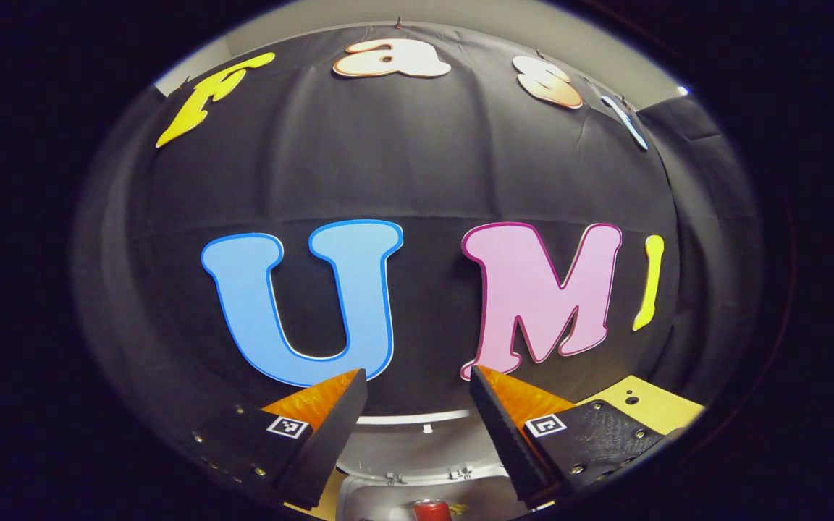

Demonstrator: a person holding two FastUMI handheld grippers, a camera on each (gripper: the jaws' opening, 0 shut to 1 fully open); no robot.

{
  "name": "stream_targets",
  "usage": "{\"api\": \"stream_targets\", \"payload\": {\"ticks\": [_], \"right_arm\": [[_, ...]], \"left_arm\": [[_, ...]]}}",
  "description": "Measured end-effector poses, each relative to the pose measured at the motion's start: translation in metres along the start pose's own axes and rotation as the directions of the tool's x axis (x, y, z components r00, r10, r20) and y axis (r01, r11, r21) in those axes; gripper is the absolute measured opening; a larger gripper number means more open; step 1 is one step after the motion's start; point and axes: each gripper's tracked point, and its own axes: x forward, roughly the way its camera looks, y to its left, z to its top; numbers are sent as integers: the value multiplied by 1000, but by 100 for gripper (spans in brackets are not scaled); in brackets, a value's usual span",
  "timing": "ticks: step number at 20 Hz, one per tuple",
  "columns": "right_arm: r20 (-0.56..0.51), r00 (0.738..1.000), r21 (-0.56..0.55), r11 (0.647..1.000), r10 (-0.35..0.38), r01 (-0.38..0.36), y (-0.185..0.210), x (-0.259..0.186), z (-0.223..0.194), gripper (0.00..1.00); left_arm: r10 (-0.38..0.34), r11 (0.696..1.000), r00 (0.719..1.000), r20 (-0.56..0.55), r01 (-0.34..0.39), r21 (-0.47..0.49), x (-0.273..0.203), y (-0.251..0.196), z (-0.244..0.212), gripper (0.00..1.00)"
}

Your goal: Press the lid of the desktop garbage bin to open it, pick up the crumpled paper on the desktop and throw it into the bin, then pick up the pop can on the desktop and drop it into the bin, and finally close the garbage bin lid.

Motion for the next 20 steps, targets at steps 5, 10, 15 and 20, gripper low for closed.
{"api": "stream_targets", "payload": {"ticks": [5, 10, 15, 20], "right_arm": [[-28, 998, -6, 999, 48, -48, 16, 2, -10, 98], [-69, 993, -13, 995, 97, -98, 32, 5, -22, 98], [-112, 986, -2, 992, 126, -127, 41, 8, -32, 98], [-152, 976, -9, 987, 154, -157, 52, 7, -48, 98]], "left_arm": [[2, 999, 999, -46, -4, -39, -36, -3, -16, 94], [42, 998, 996, -82, -45, -41, -81, -9, -45, 94], [81, 996, 993, -87, -83, -21, -110, -15, -83, 94], [78, 996, 988, -135, -84, -36, -124, -21, -129, 94]]}}
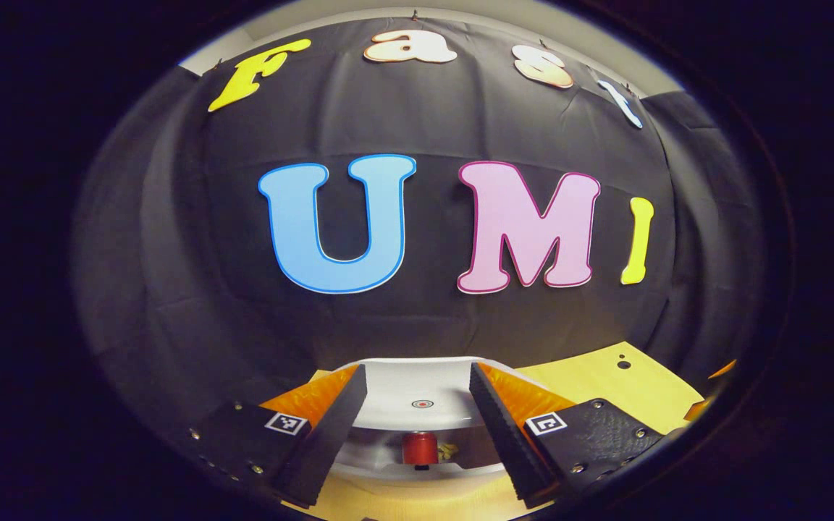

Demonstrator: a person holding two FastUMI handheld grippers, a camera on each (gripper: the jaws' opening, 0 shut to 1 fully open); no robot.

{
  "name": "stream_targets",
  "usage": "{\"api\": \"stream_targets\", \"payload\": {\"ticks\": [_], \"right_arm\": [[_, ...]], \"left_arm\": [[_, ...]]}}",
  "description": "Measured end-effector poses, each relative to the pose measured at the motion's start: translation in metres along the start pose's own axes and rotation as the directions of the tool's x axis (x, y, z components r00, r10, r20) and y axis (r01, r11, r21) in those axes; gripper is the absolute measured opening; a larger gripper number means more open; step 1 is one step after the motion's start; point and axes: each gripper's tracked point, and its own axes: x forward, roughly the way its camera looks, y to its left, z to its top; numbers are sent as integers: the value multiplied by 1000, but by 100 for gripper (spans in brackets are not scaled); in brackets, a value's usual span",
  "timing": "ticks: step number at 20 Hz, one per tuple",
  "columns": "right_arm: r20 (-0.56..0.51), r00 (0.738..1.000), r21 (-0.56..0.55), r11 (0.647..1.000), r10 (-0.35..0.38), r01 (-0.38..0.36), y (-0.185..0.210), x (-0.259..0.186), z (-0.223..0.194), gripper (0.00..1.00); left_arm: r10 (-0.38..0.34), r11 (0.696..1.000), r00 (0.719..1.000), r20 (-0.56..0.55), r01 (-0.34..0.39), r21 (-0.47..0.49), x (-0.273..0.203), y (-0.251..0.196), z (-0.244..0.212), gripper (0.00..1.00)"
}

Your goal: Press the lid of the desktop garbage bin to open it, pick up the crumpled paper on the desktop and throw it into the bin, then pick up the pop can on the desktop and drop it into the bin, and finally close the garbage bin lid.

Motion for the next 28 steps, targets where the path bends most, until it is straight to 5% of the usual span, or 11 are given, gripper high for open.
{"api": "stream_targets", "payload": {"ticks": [6, 25, 28], "right_arm": [[-34, 999, -6, 1000, 11, -11, 2, 2, -13, 98], [35, 999, -14, 1000, -5, 6, -4, -5, 4, 98], [75, 997, -15, 1000, -25, 27, -11, -12, 15, 98]], "left_arm": [[14, 1000, 995, -98, -16, -19, -4, 0, -56, 94], [-28, 999, 997, 68, 27, 20, -7, -3, -60, 95], [20, 1000, 998, 54, -20, 11, -12, -1, -48, 94]]}}
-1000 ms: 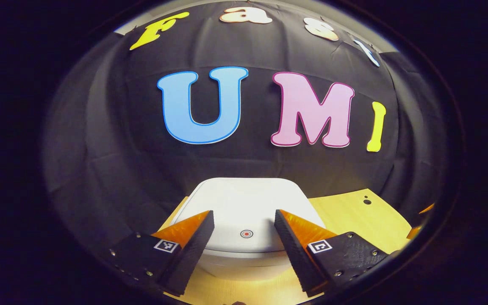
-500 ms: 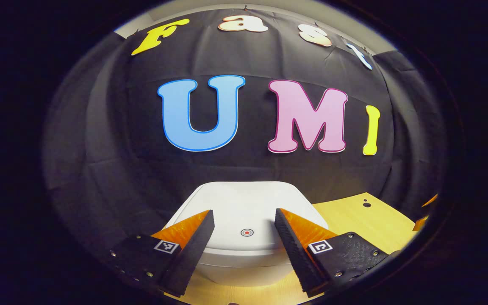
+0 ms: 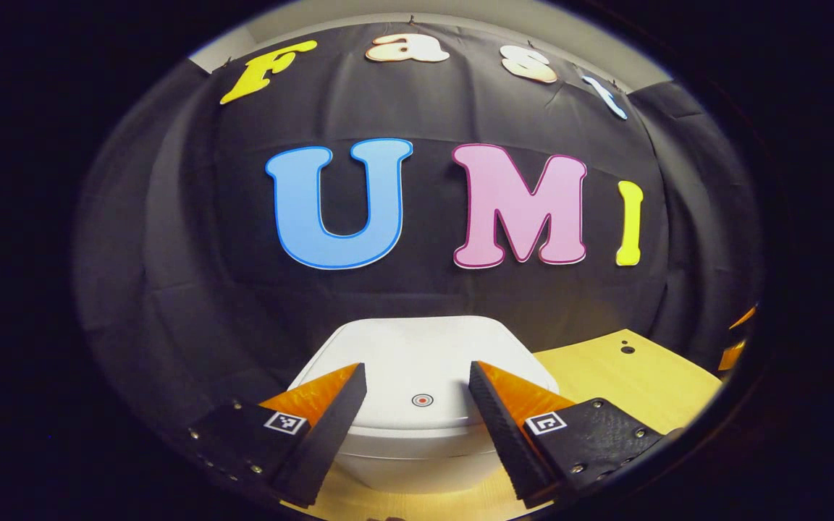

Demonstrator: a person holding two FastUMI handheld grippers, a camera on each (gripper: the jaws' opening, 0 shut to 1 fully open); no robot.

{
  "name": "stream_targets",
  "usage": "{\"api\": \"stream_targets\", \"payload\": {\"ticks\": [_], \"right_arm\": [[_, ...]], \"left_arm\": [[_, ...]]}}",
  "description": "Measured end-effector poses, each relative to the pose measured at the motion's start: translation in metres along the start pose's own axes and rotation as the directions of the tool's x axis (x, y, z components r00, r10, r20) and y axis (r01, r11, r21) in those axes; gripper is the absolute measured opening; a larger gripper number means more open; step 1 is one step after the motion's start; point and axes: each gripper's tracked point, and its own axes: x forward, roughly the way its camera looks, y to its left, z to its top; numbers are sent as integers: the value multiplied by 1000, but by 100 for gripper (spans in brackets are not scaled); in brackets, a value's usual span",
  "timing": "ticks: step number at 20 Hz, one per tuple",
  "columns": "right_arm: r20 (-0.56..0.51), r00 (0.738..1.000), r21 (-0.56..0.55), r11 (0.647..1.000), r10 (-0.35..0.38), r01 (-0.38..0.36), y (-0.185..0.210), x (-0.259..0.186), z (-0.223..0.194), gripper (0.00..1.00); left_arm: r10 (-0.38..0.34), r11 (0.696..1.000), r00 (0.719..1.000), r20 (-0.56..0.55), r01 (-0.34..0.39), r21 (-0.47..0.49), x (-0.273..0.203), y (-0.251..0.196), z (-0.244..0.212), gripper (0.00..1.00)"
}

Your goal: Press the lid of the desktop garbage bin to open it, pick up the crumpled paper on the desktop and throw it into the bin, then pick up the pop can on the desktop and drop it into the bin, and finally close the garbage bin lid.

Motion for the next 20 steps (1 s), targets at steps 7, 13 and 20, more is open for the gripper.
{"api": "stream_targets", "payload": {"ticks": [7, 13, 20], "right_arm": [[80, 996, -42, 998, -41, 44, -11, -13, 24, 98], [320, 947, -67, 997, -19, 43, -9, -42, 93, 99], [501, 865, -90, 996, 36, 11, -16, -63, 140, 99]], "left_arm": [[-90, 996, 988, 126, 87, 30, -42, -72, 73, 94], [-107, 986, 984, 142, 123, -111, -82, -122, 93, 94], [-5, 973, 997, 77, 23, -231, -93, -128, 82, 94]]}}
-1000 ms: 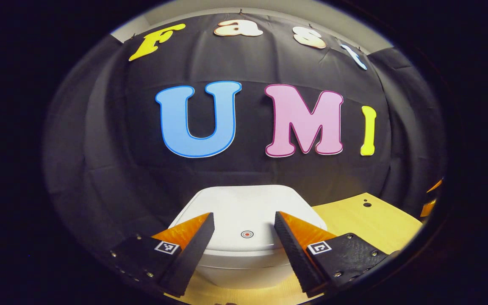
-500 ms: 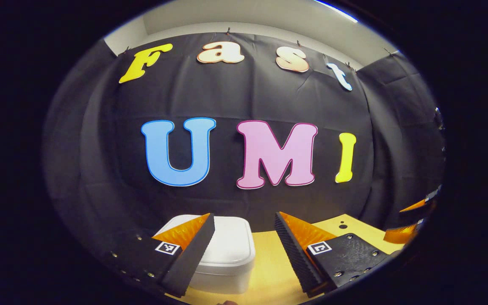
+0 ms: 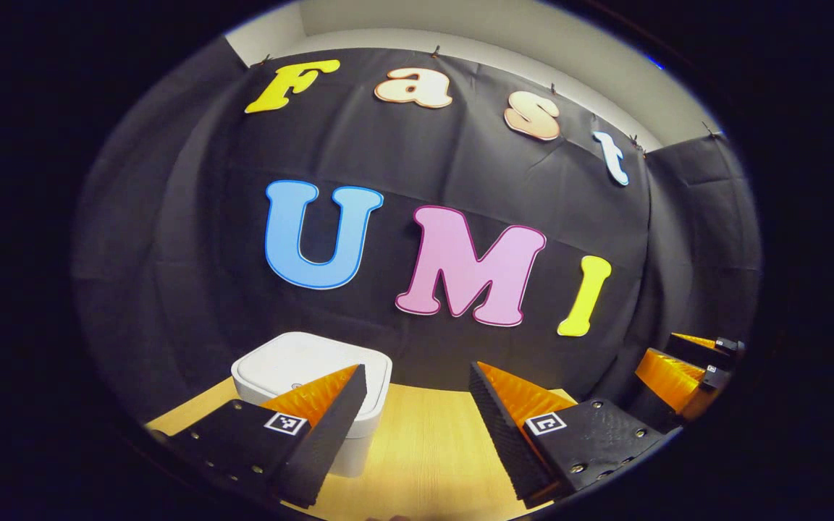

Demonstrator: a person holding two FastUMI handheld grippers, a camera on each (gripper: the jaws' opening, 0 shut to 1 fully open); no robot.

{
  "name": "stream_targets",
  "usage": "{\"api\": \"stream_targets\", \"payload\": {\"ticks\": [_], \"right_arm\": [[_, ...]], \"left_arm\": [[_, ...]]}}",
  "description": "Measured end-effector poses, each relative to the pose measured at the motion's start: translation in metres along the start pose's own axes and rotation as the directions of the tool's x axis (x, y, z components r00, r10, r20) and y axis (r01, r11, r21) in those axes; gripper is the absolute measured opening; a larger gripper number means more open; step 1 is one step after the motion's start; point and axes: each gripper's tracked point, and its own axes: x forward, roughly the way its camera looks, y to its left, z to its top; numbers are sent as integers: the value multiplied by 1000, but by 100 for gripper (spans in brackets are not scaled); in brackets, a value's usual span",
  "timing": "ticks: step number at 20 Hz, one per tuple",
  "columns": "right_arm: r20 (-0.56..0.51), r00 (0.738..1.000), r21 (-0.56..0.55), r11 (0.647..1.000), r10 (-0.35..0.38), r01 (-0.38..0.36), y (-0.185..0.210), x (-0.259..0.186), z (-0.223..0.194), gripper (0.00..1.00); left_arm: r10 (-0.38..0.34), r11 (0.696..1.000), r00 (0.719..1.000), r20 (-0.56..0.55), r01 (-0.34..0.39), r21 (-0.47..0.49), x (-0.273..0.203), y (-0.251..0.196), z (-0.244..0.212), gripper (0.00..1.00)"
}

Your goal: Press the lid of the desktop garbage bin to open it, pick up the crumpled paper on the desktop and throw it into the bin, then pick up the pop can on the desktop and drop it into the bin, and finally close the garbage bin lid.

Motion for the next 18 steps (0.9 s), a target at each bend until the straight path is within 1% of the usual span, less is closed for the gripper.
{"api": "stream_targets", "payload": {"ticks": [1, 3, 7, 9, 11, 12, 13, 14, 16, 18], "right_arm": [[4, 1000, 0, 1000, 5, -5, -2, -1, 0, 98], [12, 1000, -3, 1000, 4, -4, -5, -3, 2, 98], [23, 999, -4, 999, -43, 44, -11, -9, 7, 98], [14, 998, -12, 998, -62, 62, -8, -12, 6, 98], [3, 997, -27, 997, -75, 75, -2, -14, 7, 98], [0, 997, -29, 996, -82, 82, 2, -16, 10, 98], [-1, 996, -27, 996, -87, 87, 7, -17, 11, 100], [1, 996, -26, 996, -91, 91, 13, -19, 13, 98], [2, 995, -38, 994, -101, 101, 25, -21, 12, 98], [-5, 993, -45, 992, -115, 115, 32, -25, 12, 98]], "left_arm": [[17, 1000, 1000, 7, -17, 4, -4, 1, 1, 94], [26, 1000, 999, 23, -26, 4, -12, -1, 4, 94], [-1, 999, 999, 32, 0, 34, -23, -5, 8, 94], [-33, 998, 999, 32, 32, 53, -26, -10, 9, 94], [-73, 993, 996, 42, 69, 92, -26, -14, 14, 94], [-81, 990, 995, 53, 74, 120, -27, -13, 20, 94], [-96, 986, 993, 63, 86, 143, -28, -14, 25, 94], [-117, 982, 990, 76, 103, 160, -31, -16, 31, 94], [-148, 975, 983, 111, 127, 181, -40, -13, 39, 94], [-154, 972, 981, 120, 129, 194, -46, -5, 37, 94]]}}
